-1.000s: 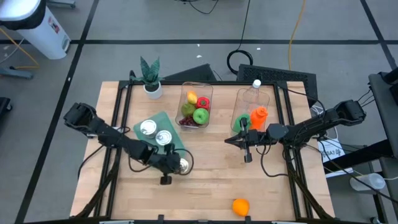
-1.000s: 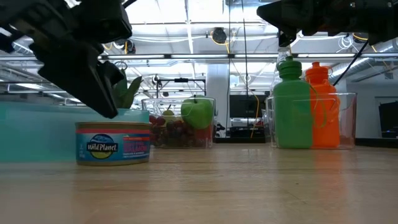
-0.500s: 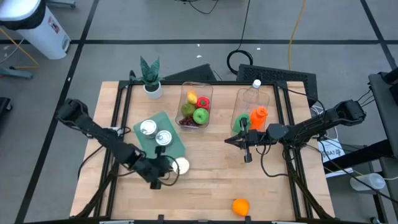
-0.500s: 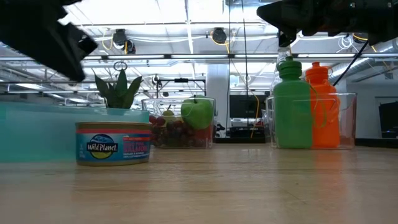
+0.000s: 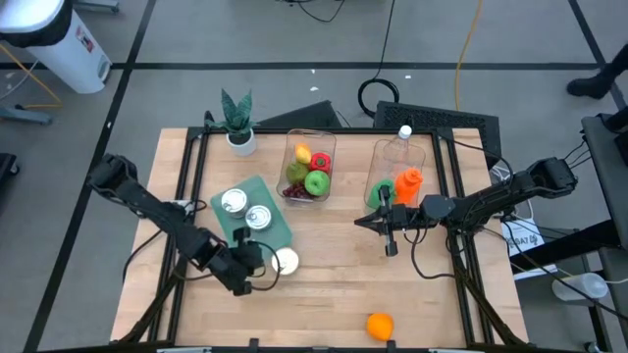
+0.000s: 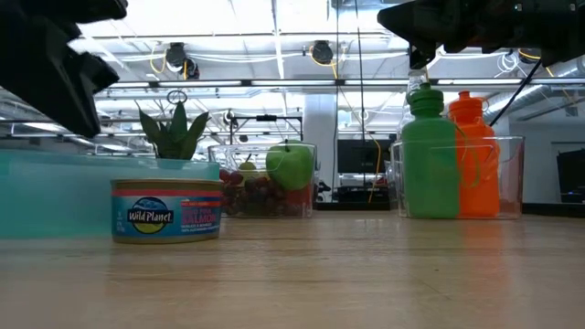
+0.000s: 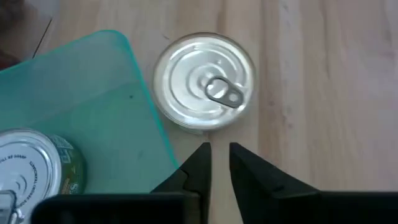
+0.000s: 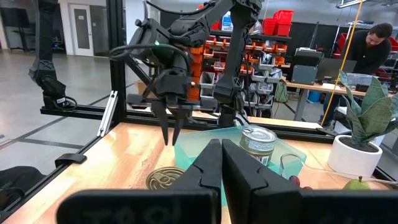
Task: Pick & Place Food Item
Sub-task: Adjust the green bin
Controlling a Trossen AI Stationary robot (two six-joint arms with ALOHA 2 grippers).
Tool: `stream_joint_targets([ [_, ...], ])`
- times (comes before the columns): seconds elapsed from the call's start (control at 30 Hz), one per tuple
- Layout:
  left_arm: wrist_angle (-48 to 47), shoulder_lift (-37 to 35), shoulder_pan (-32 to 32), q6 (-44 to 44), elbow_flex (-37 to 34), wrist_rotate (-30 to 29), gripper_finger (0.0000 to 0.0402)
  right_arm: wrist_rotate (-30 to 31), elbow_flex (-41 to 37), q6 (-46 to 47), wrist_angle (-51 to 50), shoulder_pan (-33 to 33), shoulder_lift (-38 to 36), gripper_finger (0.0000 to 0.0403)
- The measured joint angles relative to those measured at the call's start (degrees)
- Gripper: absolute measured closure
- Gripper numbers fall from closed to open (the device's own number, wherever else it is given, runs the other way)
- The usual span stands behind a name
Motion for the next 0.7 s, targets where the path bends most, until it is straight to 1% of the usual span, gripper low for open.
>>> stream_joint_targets([
  [0.1,-3.0,0.0,-0.5,-0.1,1.6,0.0,0.0301,0.0,0.0,0.0,0.0,0.0,0.0,0.0401],
  [0.3,-11.3,0.0,0.6,-7.9,2.2,0.6,0.0207,0.0,0.0,0.0,0.0,0.0,0.0,0.0401],
  [0.43,-15.0,0.0,1.2,-12.6,2.2,3.6,0.0153,0.0,0.0,0.0,0.0,0.0,0.0,0.0401],
  [0.57,-13.9,0.0,1.3,-13.3,2.2,5.2,0.0121,0.0,0.0,0.0,0.0,0.0,0.0,0.0401],
  [0.7,-14.1,0.4,1.3,-15.0,2.2,6.0,0.0111,0.0,0.0,0.1,0.0,0.0,0.0,0.0401],
])
